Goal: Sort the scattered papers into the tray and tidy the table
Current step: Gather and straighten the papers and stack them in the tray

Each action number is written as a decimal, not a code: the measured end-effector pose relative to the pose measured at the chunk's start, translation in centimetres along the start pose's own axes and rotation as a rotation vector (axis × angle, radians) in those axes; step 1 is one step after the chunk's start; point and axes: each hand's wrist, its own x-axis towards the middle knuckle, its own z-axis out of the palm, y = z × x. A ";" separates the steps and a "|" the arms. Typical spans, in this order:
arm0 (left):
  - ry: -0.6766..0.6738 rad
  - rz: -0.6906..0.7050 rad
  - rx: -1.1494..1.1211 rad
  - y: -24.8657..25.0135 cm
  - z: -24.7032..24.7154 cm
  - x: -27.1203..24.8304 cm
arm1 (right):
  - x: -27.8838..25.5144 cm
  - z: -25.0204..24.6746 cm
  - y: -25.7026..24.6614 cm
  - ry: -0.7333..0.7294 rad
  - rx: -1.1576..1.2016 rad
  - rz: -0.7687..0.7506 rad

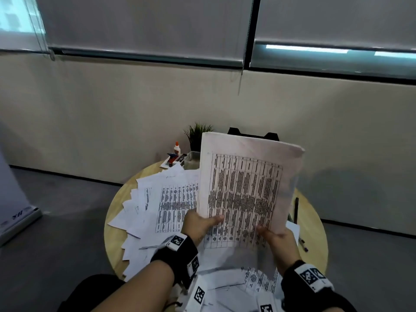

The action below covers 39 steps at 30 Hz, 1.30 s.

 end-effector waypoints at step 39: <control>-0.370 -0.226 0.012 -2.3 0.3 14.6 | 11.3 -3.4 1.4 -0.279 0.181 0.568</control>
